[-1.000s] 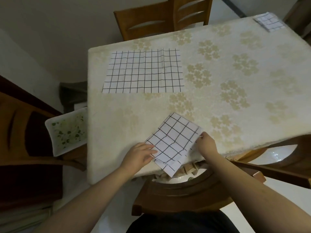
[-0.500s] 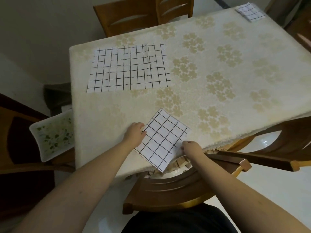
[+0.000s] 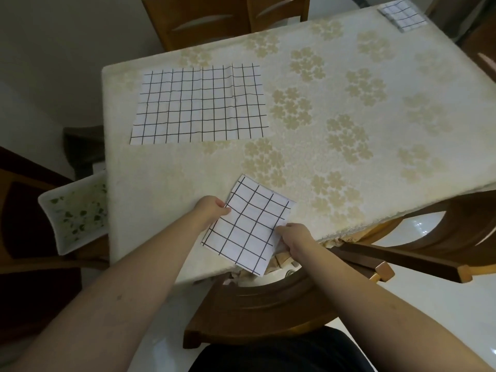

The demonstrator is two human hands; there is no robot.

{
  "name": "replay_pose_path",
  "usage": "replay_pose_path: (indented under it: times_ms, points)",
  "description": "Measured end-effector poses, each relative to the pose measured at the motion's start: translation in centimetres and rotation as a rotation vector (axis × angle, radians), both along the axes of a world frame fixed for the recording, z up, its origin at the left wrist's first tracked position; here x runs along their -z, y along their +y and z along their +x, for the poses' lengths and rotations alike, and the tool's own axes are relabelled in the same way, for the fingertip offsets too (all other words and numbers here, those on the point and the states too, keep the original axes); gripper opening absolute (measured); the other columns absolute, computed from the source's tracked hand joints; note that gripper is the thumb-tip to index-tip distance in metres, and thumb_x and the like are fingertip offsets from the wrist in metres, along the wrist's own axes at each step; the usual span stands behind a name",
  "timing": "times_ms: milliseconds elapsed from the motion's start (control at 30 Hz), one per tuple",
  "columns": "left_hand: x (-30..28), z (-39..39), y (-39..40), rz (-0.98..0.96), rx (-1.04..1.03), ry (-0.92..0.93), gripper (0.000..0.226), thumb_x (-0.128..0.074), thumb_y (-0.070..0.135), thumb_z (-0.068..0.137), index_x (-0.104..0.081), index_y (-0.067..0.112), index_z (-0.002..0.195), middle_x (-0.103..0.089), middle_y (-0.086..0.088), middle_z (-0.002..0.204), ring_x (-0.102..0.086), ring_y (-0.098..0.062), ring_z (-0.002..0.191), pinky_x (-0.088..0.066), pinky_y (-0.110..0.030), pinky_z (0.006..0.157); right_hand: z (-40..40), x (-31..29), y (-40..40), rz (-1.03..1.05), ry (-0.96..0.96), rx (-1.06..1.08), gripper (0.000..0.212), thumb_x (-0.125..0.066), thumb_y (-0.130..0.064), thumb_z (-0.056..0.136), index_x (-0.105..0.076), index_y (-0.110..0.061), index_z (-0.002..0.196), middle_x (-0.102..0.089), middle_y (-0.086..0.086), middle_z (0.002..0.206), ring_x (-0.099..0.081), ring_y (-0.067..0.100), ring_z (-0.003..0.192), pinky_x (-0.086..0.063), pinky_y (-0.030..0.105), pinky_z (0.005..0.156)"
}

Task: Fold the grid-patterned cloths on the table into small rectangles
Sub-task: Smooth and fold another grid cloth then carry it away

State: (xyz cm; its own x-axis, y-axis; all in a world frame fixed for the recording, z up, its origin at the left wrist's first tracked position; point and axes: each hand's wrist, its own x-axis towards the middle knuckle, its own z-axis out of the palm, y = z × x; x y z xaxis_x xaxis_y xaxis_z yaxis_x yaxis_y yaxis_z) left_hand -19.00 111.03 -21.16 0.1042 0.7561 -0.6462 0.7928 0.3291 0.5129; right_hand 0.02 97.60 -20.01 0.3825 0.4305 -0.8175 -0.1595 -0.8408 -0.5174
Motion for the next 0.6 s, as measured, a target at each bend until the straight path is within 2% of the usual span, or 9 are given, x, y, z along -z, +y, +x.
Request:
replay_pose_path:
  times_ms: [100,167,200,300,367,433,500,600]
  points:
    - [-0.3,-0.8,-0.1,0.008,-0.039,-0.086,0.029,-0.073,0.024,0.087,-0.062,0.007,0.108,-0.064,-0.014,0.111,-0.058,-0.023,0.098,-0.047,-0.030,0.082,0.8,0.2,0.6,0.048,-0.050,-0.106,0.018,-0.063,-0.015,0.088,-0.056,-0.009,0.073,-0.061,0.022,0.079,-0.055,0.024,0.069,-0.044,0.033,0.063]
    - [-0.7,-1.5,-0.2,-0.020,-0.073,-0.148,0.034,-0.072,0.023,0.088,-0.059,0.007,0.115,-0.061,-0.012,0.112,-0.055,-0.019,0.093,-0.043,-0.027,0.075,1.3,0.2,1.1,0.093,-0.067,-0.176,0.017,-0.067,-0.019,0.086,-0.063,-0.002,0.081,-0.067,0.024,0.093,-0.061,0.028,0.081,-0.051,0.038,0.072]
    - [-0.9,-1.8,-0.3,-0.039,-0.113,-0.185,0.039,-0.072,0.023,0.088,-0.056,0.007,0.120,-0.059,-0.010,0.115,-0.054,-0.018,0.095,-0.041,-0.026,0.076,1.6,0.1,1.4,0.120,-0.068,-0.206,0.025,-0.068,-0.021,0.085,-0.065,0.003,0.087,-0.068,0.023,0.094,-0.062,0.028,0.083,-0.051,0.039,0.074]
    - [-1.0,-2.7,-0.4,-0.127,-0.267,-0.323,0.054,-0.071,0.023,0.089,-0.048,0.012,0.136,-0.053,-0.003,0.125,-0.053,-0.019,0.110,-0.041,-0.032,0.088,2.2,0.2,2.1,0.211,0.007,-0.241,0.042,-0.069,-0.030,0.086,-0.059,0.009,0.098,-0.069,0.020,0.089,-0.064,0.032,0.082,-0.051,0.038,0.073]
    - [-0.9,-3.0,-0.6,-0.203,-0.355,-0.401,0.063,-0.069,0.022,0.090,-0.040,0.008,0.144,-0.049,-0.002,0.125,-0.048,-0.024,0.124,-0.038,-0.038,0.101,2.5,0.2,2.6,0.253,0.180,-0.177,0.041,-0.070,-0.029,0.087,-0.059,0.007,0.101,-0.073,0.019,0.096,-0.070,0.033,0.091,-0.057,0.040,0.084]
    - [-0.7,-3.1,-0.8,-0.251,-0.396,-0.430,0.066,-0.069,0.024,0.090,-0.038,0.006,0.146,-0.051,-0.005,0.132,-0.045,-0.026,0.129,-0.034,-0.043,0.109,2.8,0.5,3.2,0.273,0.324,-0.147,0.032,-0.070,-0.025,0.088,-0.063,0.000,0.107,-0.073,0.015,0.103,-0.071,0.030,0.095,-0.056,0.041,0.088]
    - [-0.4,-3.2,-1.0,-0.279,-0.420,-0.432,0.064,-0.069,0.026,0.089,-0.042,0.008,0.144,-0.054,-0.004,0.132,-0.050,-0.028,0.125,-0.037,-0.044,0.106,3.1,0.6,3.6,0.271,0.335,-0.177,0.024,-0.067,-0.018,0.090,-0.065,-0.007,0.112,-0.073,0.014,0.106,-0.072,0.027,0.093,-0.058,0.035,0.081]
    - [-0.1,-3.3,-1.4,-0.300,-0.435,-0.446,0.048,-0.067,0.024,0.092,-0.052,0.009,0.135,-0.066,-0.007,0.119,-0.065,-0.026,0.102,-0.051,-0.038,0.089,3.6,0.7,4.2,0.239,0.255,-0.190,0.021,-0.064,-0.010,0.091,-0.067,-0.007,0.112,-0.073,0.014,0.102,-0.072,0.023,0.084,-0.057,0.025,0.062]
